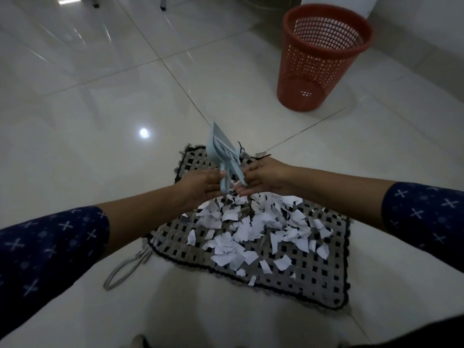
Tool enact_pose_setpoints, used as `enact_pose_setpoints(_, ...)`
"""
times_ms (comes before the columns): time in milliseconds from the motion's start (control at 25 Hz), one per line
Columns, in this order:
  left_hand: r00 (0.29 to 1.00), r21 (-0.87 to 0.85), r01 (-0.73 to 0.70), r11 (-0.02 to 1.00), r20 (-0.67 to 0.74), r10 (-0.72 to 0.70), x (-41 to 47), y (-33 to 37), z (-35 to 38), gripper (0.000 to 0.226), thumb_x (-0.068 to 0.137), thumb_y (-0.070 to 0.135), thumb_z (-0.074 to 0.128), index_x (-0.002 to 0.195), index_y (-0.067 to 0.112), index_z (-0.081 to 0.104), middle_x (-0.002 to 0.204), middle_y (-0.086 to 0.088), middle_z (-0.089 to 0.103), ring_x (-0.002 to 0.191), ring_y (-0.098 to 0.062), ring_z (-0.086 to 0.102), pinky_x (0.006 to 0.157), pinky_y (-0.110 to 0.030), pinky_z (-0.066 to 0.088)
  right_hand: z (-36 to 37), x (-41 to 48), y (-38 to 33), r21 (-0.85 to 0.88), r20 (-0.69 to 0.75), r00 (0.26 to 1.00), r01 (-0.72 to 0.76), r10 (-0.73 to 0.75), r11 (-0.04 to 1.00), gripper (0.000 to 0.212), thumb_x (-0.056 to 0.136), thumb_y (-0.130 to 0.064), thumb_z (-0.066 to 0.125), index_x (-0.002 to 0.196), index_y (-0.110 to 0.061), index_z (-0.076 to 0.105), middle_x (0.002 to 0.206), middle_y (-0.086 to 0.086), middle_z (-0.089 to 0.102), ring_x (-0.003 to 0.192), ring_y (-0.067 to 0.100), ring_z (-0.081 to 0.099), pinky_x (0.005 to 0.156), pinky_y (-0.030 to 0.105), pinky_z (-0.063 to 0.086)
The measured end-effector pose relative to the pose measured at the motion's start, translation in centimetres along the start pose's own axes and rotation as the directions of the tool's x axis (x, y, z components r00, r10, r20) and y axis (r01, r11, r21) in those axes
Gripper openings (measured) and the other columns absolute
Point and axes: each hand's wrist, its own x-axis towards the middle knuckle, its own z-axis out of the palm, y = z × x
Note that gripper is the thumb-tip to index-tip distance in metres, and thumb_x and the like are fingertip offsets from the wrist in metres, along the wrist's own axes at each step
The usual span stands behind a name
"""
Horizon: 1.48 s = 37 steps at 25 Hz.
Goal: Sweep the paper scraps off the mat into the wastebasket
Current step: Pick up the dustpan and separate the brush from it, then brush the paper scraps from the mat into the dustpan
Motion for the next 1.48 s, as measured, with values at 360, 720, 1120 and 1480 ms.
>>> enact_pose_setpoints(360, 0.983, 0.041, 0.141, 0.989, -0.121, -0.136, 0.2, -0.5, -4.8, 0.029, 0.093, 0.006, 0.048, 0.121, -0.003, 0.045, 0.103, -0.021, 0.059, 0.083, -0.023, 0.063, 0.059, -0.025, 0.059, -3.8, 0.3, 0.1, -0.05, -0.209, 0.978, -0.021, 0.01, 0.999, 0.025, 0.098, 0.002, 0.037, 0.104, 0.001, 0.062, 0.093, 0.021, 0.065, 0.075, 0.023, 0.07, 0.057, 0.023, 0.061)
enact_pose_setpoints(720, 0.975, 0.274, -0.007, 0.962, -0.212, 0.068, 1.0, -0.7, -6.7, 0.033, 0.079, -0.005, 0.065, 0.111, -0.01, 0.061, 0.085, -0.02, 0.065, 0.055, -0.012, 0.068, 0.05, -0.016, 0.052, -4.2, 3.2, 0.5, -0.087, -0.478, 0.869, 0.096, -0.126, 0.992, 0.016, 0.076, -0.002, 0.075, 0.086, 0.009, 0.069, 0.066, 0.013, 0.065, 0.041, 0.007, 0.061, 0.045, 0.015, 0.052)
enact_pose_setpoints(1120, 0.983, 0.269, -0.051, 0.962, -0.157, 0.096, -4.0, -0.4, -11.2, 0.037, 0.068, 0.011, 0.071, 0.105, 0.004, 0.067, 0.099, -0.01, 0.073, 0.079, -0.015, 0.072, 0.064, -0.015, 0.053, -1.0, 4.3, -1.2, -0.093, -0.528, 0.801, 0.276, -0.282, 0.957, 0.018, 0.089, -0.016, 0.064, 0.074, -0.005, 0.064, 0.08, 0.015, 0.068, 0.067, 0.02, 0.064, 0.078, 0.034, 0.059)
enact_pose_setpoints(1480, 0.991, 0.362, 0.045, 0.931, -0.135, 0.005, -8.5, -2.2, -16.9, 0.022, 0.078, 0.008, 0.062, 0.081, 0.023, 0.078, 0.089, 0.002, 0.076, 0.082, -0.008, 0.071, 0.064, -0.011, 0.052, -3.5, 2.2, 1.2, -0.969, -0.112, 0.675, 0.09, -0.729, 0.232, 0.028, 0.096, -0.016, 0.048, 0.085, 0.006, 0.062, 0.085, 0.025, 0.063, 0.079, 0.034, 0.057, 0.065, 0.03, 0.031)
